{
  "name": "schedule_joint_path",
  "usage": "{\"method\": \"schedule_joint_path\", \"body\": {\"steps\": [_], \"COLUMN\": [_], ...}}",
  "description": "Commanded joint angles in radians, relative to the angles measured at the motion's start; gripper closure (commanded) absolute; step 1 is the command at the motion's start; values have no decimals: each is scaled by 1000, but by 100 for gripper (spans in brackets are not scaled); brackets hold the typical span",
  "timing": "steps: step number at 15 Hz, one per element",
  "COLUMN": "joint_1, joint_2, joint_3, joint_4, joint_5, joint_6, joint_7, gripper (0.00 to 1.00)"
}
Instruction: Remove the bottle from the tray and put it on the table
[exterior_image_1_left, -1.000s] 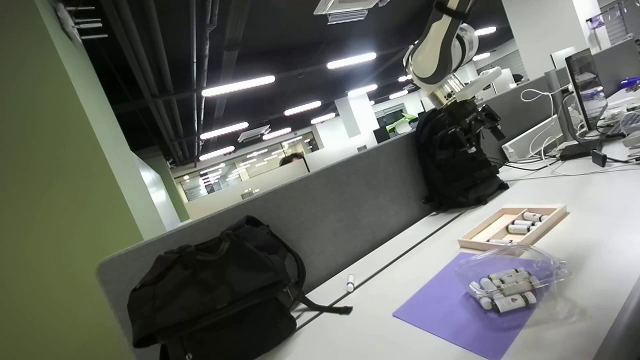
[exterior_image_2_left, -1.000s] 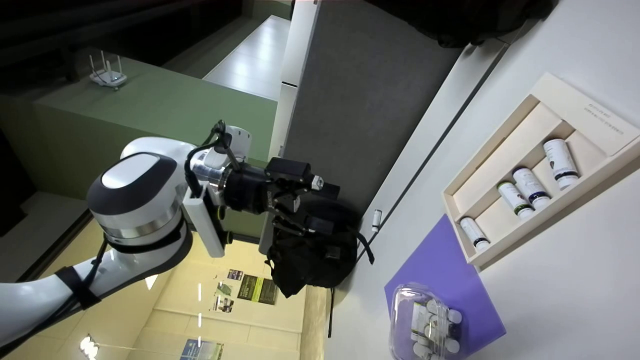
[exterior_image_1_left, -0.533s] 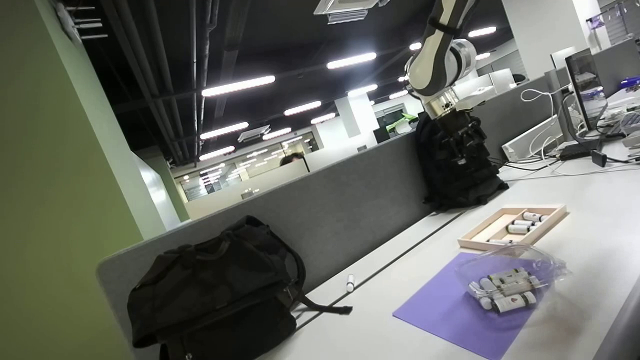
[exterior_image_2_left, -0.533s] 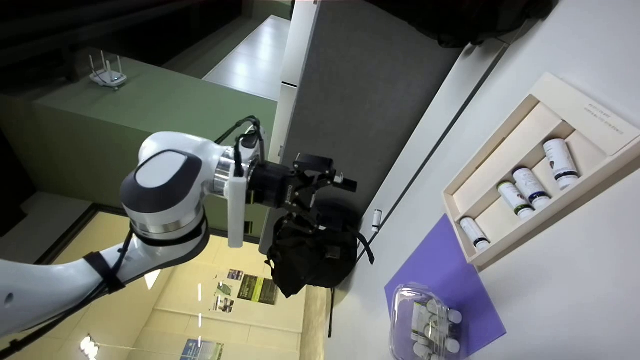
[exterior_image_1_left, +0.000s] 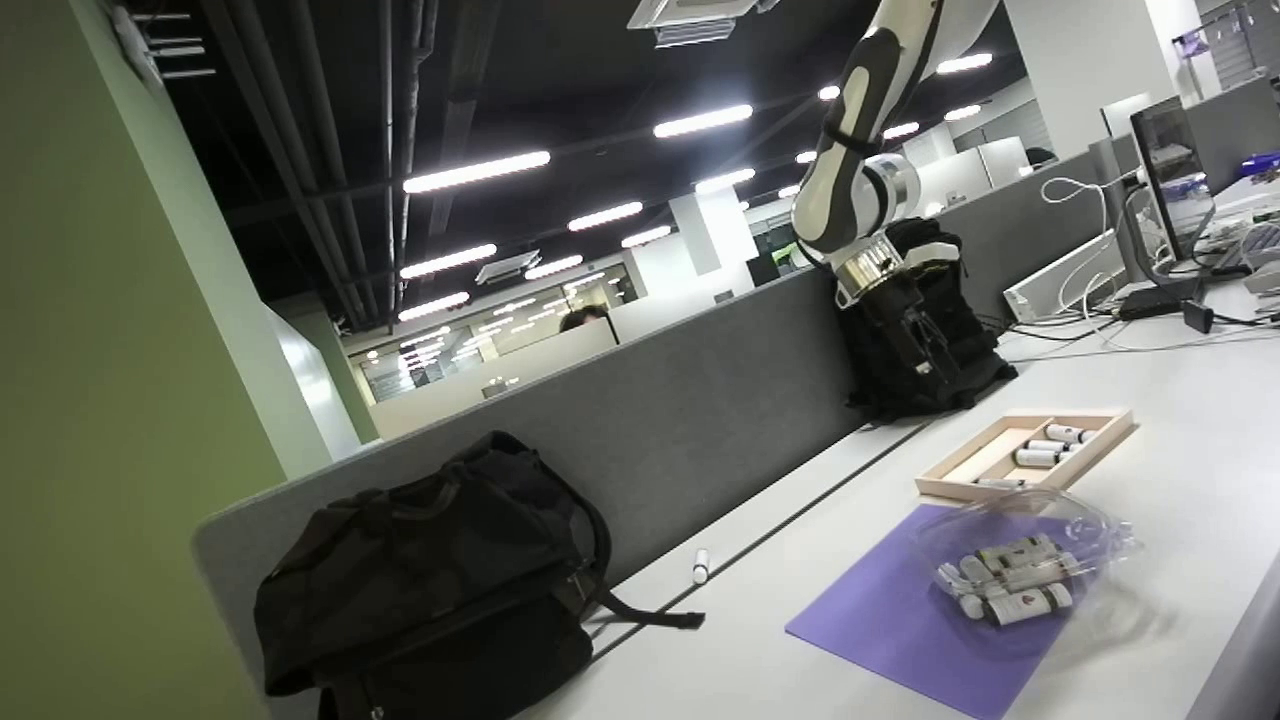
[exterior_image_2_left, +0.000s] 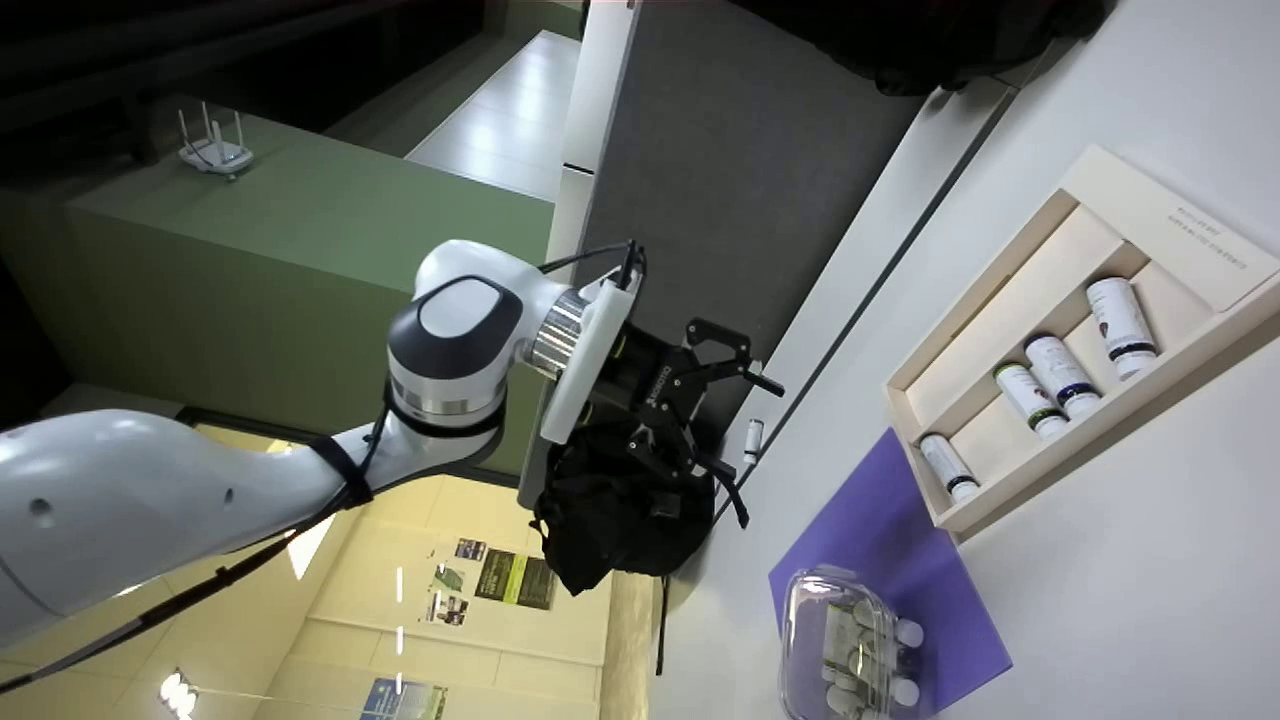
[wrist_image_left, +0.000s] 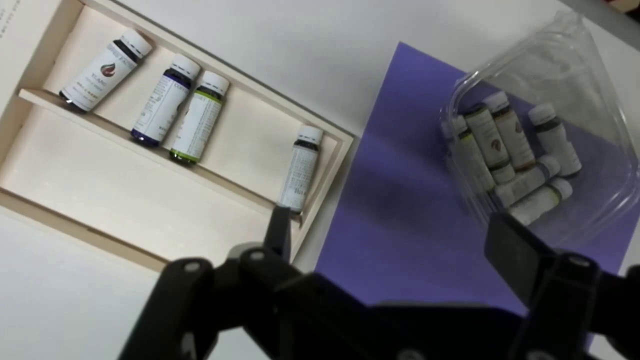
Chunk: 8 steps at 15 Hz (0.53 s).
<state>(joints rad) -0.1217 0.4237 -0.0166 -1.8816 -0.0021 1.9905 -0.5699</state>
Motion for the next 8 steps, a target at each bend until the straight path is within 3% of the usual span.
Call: {"method": "schedule_joint_path", "body": {"steps": [1,8], "joint_1": [-7,-15], "joint_2": [25,107], "joint_3": [16,5], "joint_4": [27,62], "joint_5": [-18,-22], "joint_6": [-29,-22], "joint_7": [4,32], "gripper": [0,0]}}
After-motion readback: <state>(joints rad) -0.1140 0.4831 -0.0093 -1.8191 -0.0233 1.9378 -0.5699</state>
